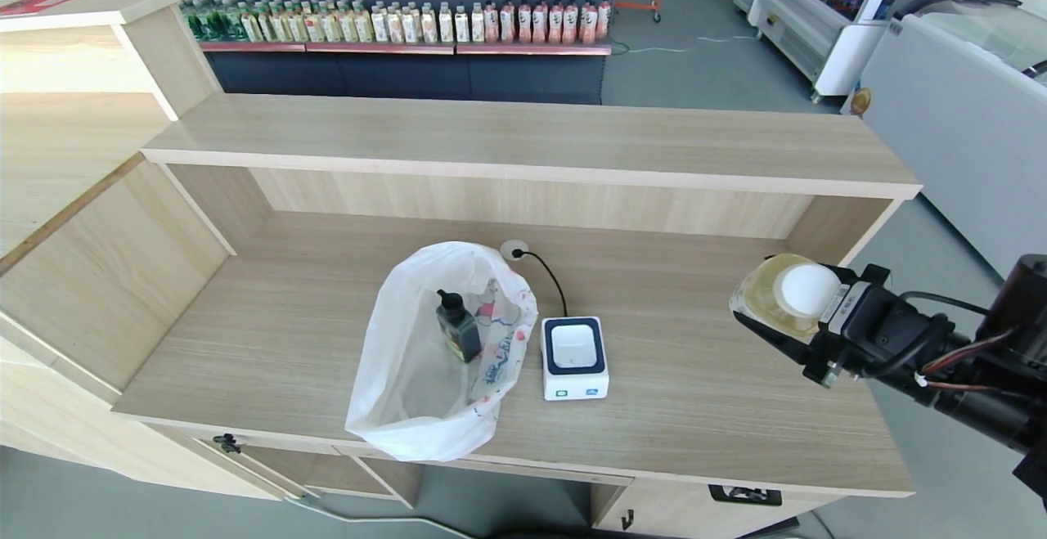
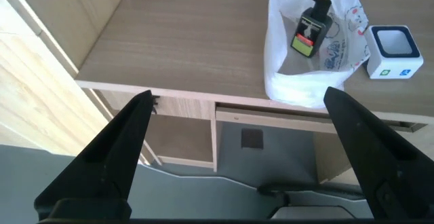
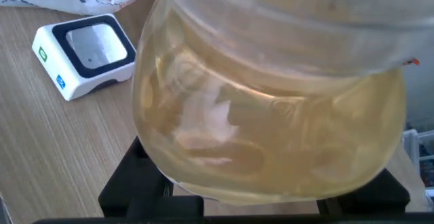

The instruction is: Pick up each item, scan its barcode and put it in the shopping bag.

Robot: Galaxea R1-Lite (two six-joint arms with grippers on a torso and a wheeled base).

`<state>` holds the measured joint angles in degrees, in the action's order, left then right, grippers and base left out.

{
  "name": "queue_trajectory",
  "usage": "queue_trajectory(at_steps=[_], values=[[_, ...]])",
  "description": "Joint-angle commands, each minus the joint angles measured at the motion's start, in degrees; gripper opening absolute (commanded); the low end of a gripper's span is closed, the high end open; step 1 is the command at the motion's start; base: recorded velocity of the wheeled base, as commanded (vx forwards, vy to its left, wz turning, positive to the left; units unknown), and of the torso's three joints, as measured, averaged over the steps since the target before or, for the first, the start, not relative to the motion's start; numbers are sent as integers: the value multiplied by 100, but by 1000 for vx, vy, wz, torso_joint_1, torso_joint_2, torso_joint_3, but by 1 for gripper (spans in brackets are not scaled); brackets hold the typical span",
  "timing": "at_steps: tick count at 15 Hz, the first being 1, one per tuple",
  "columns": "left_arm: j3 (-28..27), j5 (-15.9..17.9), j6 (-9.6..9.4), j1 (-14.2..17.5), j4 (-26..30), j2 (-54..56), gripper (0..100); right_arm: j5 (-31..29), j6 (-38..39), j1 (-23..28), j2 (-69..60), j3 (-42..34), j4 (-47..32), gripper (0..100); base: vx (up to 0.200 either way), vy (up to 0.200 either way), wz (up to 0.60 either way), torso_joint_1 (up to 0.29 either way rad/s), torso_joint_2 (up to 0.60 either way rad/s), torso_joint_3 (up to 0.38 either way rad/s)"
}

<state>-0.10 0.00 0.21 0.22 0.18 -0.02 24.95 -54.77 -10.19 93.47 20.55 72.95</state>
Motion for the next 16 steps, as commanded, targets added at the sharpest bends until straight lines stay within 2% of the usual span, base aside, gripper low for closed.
queue_trajectory(at_steps=[1, 4, 6, 10, 11, 12, 16], values=[[1, 0, -3, 4, -1, 2, 100, 9, 28, 26, 277, 98, 9, 0, 0, 200, 0, 7, 2, 2], [1, 0, -12, 4, -1, 2, 100, 80, 28, 70, 655, 379, 9, 0, 0, 200, 0, -1, 4, 2], [1, 0, -3, 4, -1, 2, 100, 300, 28, 123, 902, 564, 62, 0, 0, 0, 0, 0, 0, 0], [1, 0, -3, 4, -1, 2, 100, 326, 213, 131, 1279, 529, 536, 0, 0, 0, 0, 0, 0, 0], [1, 0, -3, 4, -1, 2, 100, 370, 344, 131, 1719, 529, 1090, 0, 0, 0, 0, 0, 0, 0], [1, 0, -3, 4, -1, 2, 100, 493, 353, 140, 1851, 546, 1239, 0, 0, 0, 0, 0, 0, 0], [1, 0, -3, 4, -1, 2, 100, 598, 327, 149, 2150, 458, 1336, 0, 0, 0, 0, 0, 0, 0]])
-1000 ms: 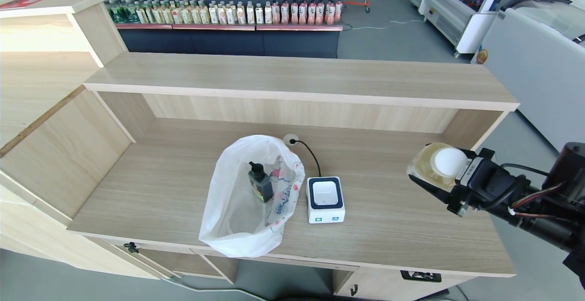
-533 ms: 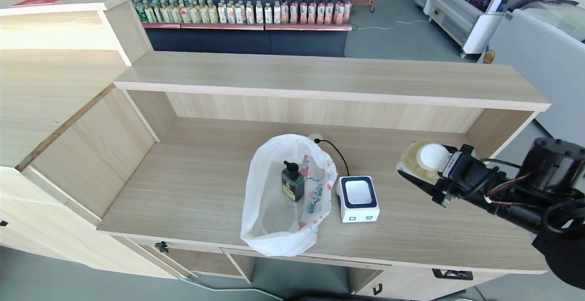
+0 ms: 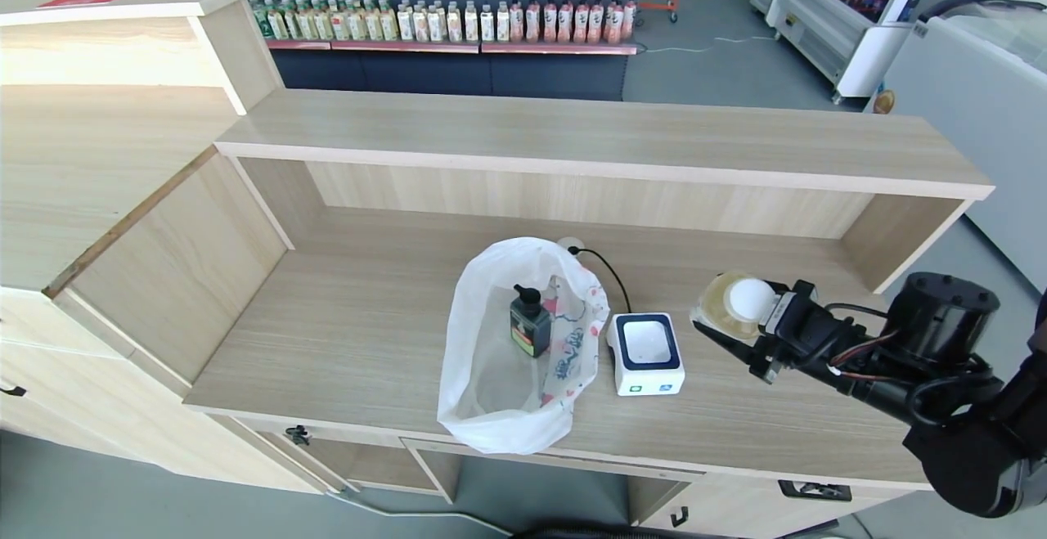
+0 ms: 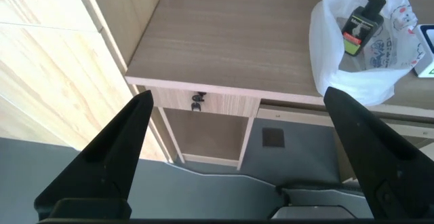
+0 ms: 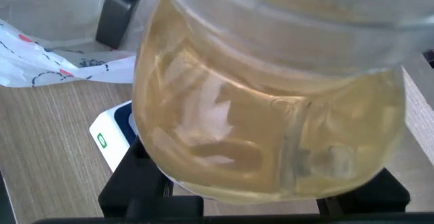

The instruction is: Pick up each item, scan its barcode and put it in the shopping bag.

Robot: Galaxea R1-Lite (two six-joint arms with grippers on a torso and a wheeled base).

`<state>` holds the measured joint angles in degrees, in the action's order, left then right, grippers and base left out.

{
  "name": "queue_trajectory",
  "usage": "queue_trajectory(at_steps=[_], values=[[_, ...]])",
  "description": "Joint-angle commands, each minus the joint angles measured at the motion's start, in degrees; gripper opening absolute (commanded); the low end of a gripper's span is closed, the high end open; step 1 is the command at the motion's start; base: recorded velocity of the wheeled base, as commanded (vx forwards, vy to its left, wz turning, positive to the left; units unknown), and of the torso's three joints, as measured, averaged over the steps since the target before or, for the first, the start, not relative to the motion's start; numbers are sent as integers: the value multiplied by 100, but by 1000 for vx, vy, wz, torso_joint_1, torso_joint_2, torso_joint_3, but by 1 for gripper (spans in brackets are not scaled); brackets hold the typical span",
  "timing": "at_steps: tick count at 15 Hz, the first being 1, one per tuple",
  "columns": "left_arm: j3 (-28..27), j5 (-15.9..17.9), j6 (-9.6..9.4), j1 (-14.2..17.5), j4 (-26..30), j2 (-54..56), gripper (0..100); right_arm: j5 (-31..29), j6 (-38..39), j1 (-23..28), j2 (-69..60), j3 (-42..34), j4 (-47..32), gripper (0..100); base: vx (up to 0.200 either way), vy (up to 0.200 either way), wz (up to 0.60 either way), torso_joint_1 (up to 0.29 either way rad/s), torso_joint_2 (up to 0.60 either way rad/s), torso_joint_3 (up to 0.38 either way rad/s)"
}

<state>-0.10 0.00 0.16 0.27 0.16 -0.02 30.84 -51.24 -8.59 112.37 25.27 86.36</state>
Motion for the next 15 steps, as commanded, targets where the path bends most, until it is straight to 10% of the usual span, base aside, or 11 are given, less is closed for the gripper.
queue_trajectory(at_steps=[1, 15], values=[[1, 0, 2, 0, 2, 2, 100, 53, -27, -11, 320, -13, 74, 0, 0, 0, 0, 0, 0, 0], [1, 0, 2, 0, 2, 2, 100, 757, -167, -90, 1718, 1041, 364, 0, 0, 0, 0, 0, 0, 0]])
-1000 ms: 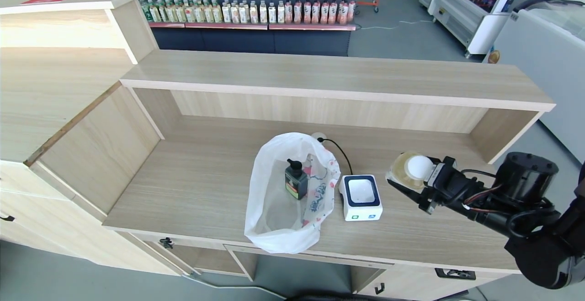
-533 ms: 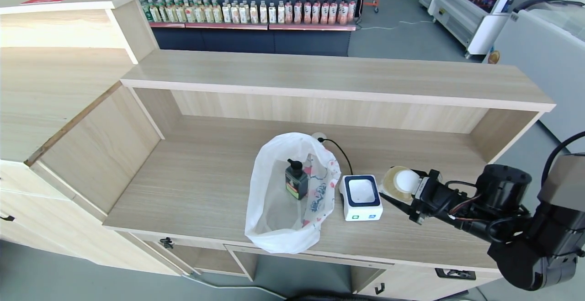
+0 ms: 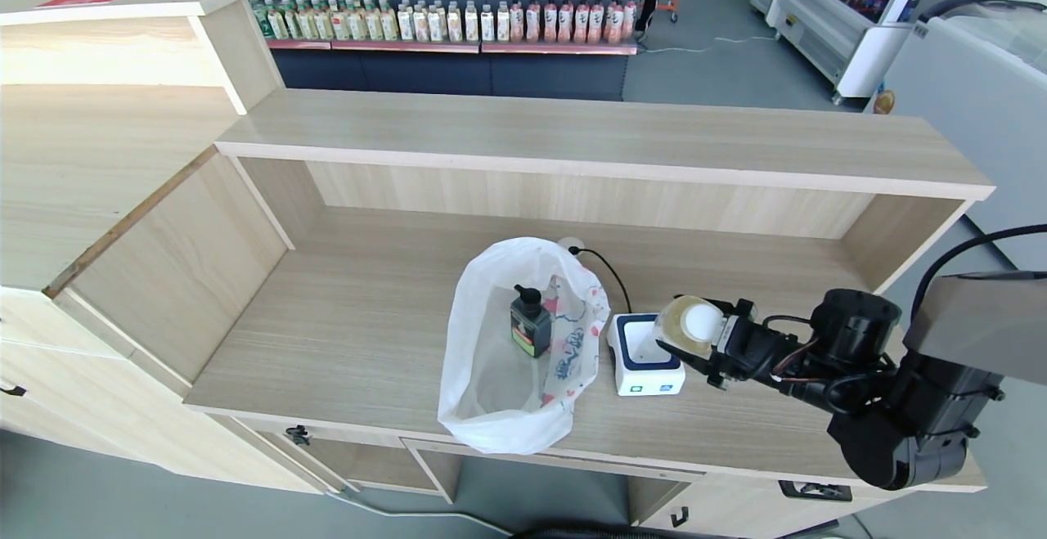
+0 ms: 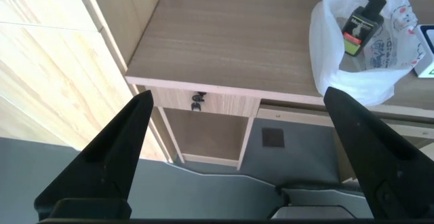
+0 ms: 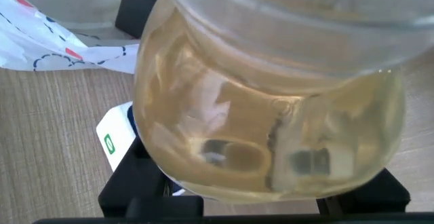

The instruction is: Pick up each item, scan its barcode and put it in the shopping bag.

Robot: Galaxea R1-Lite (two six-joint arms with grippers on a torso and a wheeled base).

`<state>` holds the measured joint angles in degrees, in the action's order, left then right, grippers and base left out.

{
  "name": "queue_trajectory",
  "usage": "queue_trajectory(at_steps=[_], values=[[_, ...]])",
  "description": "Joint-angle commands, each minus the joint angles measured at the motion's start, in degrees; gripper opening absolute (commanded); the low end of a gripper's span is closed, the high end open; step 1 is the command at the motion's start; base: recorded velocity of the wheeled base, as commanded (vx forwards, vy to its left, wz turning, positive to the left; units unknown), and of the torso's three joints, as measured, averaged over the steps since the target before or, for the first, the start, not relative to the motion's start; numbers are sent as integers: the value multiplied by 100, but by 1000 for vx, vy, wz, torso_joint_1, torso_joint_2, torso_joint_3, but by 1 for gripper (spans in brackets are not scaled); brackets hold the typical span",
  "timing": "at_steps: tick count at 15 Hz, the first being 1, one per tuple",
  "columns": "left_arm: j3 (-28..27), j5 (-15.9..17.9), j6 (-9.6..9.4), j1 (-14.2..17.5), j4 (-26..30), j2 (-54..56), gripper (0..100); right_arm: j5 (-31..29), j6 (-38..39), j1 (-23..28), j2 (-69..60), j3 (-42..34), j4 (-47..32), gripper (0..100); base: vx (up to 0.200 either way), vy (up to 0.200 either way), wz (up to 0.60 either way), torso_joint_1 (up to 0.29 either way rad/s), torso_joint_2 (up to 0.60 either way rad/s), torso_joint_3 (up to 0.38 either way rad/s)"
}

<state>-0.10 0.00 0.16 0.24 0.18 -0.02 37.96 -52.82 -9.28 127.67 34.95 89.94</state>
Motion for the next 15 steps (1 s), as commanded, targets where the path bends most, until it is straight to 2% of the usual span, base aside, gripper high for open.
queue_trajectory(at_steps=[1, 5, 15], values=[[1, 0, 2, 2, -1, 2, 100, 80, -9, -22, 249, 108, 6, 0, 0, 0, 0, 0, 0, 0], [1, 0, 2, 2, -1, 2, 100, 343, -9, -22, 539, 653, 6, 0, 0, 0, 0, 0, 0, 0], [1, 0, 2, 2, -1, 2, 100, 677, -79, -4, 961, 1233, 6, 0, 0, 0, 0, 0, 0, 0]])
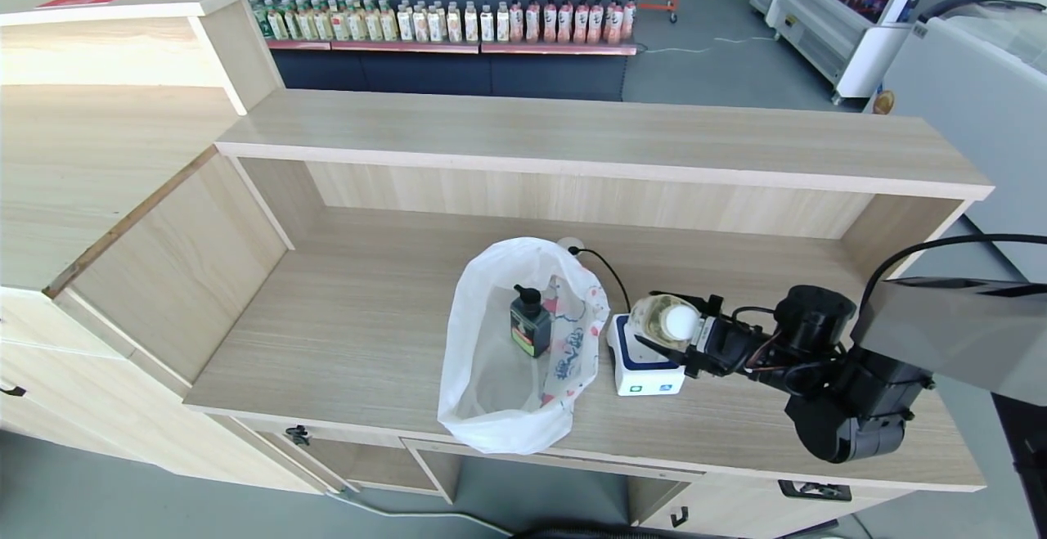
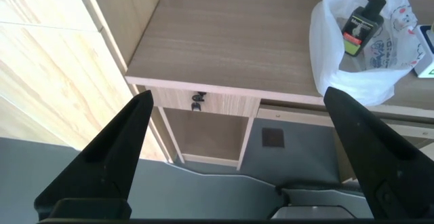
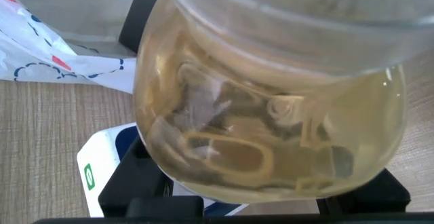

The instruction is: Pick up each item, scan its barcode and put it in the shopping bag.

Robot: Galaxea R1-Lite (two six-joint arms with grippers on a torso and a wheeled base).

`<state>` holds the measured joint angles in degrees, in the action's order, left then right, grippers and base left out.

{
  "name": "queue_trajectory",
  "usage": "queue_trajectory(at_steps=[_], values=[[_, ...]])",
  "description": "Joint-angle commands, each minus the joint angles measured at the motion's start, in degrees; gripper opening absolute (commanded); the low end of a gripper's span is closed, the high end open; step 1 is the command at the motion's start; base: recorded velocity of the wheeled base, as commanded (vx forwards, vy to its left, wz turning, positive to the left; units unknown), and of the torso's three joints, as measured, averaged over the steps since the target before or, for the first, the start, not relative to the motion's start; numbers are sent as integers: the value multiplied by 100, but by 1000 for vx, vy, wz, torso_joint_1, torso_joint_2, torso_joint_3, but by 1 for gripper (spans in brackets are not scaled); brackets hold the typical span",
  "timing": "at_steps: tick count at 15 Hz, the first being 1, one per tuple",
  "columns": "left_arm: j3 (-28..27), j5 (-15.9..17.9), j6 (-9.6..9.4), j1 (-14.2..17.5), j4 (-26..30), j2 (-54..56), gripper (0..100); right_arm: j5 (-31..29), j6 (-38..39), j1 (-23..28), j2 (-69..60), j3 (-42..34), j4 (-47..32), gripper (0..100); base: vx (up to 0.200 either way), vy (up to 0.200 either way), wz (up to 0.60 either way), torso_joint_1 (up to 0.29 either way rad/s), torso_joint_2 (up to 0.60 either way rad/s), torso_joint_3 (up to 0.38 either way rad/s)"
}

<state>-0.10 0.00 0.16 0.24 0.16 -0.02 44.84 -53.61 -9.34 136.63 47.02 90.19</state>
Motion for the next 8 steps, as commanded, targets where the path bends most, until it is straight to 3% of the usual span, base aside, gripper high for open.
queue_trajectory(at_steps=[1, 8], values=[[1, 0, 2, 2, 2, 2, 100, 8, -9, 2, 83, 53, -19, 0, 0, 0, 0, 0, 0, 0], [1, 0, 2, 2, 2, 2, 100, 8, -79, 11, 57, 53, -19, 0, 0, 0, 0, 0, 0, 0]])
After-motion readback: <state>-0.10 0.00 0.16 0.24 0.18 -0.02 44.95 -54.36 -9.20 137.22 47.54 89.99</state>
